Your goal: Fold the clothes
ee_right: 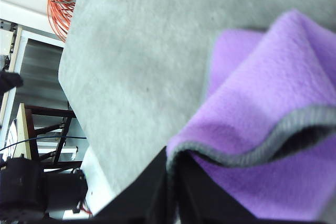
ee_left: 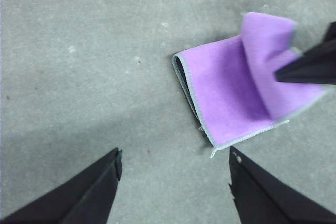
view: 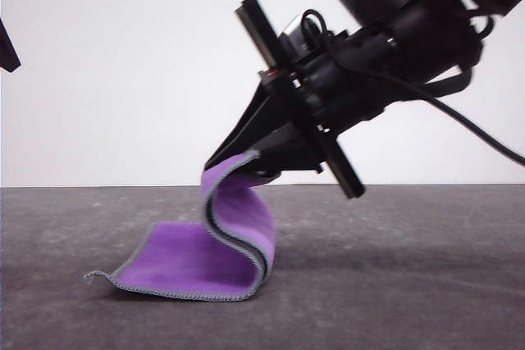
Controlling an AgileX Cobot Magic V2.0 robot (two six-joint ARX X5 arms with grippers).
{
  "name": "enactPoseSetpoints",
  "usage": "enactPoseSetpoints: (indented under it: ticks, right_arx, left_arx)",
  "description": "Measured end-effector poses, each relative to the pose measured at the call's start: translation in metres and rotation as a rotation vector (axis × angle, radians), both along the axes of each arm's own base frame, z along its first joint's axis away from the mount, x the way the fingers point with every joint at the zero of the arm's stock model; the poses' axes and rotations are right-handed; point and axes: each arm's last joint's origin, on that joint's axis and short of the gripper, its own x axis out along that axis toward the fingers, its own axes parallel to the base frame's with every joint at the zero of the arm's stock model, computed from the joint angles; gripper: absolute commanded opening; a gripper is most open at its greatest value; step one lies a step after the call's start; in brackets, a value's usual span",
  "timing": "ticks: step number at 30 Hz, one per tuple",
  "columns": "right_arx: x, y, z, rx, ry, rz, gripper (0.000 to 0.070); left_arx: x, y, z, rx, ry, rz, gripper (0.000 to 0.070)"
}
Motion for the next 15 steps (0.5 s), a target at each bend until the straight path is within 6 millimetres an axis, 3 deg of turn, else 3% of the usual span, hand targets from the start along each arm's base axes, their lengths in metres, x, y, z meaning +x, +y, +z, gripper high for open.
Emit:
enactPoseSetpoints:
  ticks: [2,4,8,9,15]
  right_arx:
    - [0.001,0.008,-0.002,0.001,0.0,0.019,0.0003]
    - [0.001,0.015,-0.005,0.0,0.011,0.042,0.0056]
    - [-0.001,0.021,-0.013,-0.011,0.033,0.067,0.0325]
    - [-0.001,0.021,-0.013,-0.008,0.031,0.07,0.0356]
    - [0.001,0.02,0.005,0.106,-0.03,0.138,0.0371]
  left_arx:
    - [0.0,0.0,0.0,0.0,0.0,0.0,0.0393]
    - [0.0,0.0,0.0,0.0,0.0,0.0,0.0393]
    - [0.0,0.0,0.0,0.001,-0.001,0.001,0.0393]
    - [0.0,0.0,0.0,0.001,-0.001,0.001,0.0393]
    - [0.0,0.0,0.0,0.001,-0.001,0.002,0.0393]
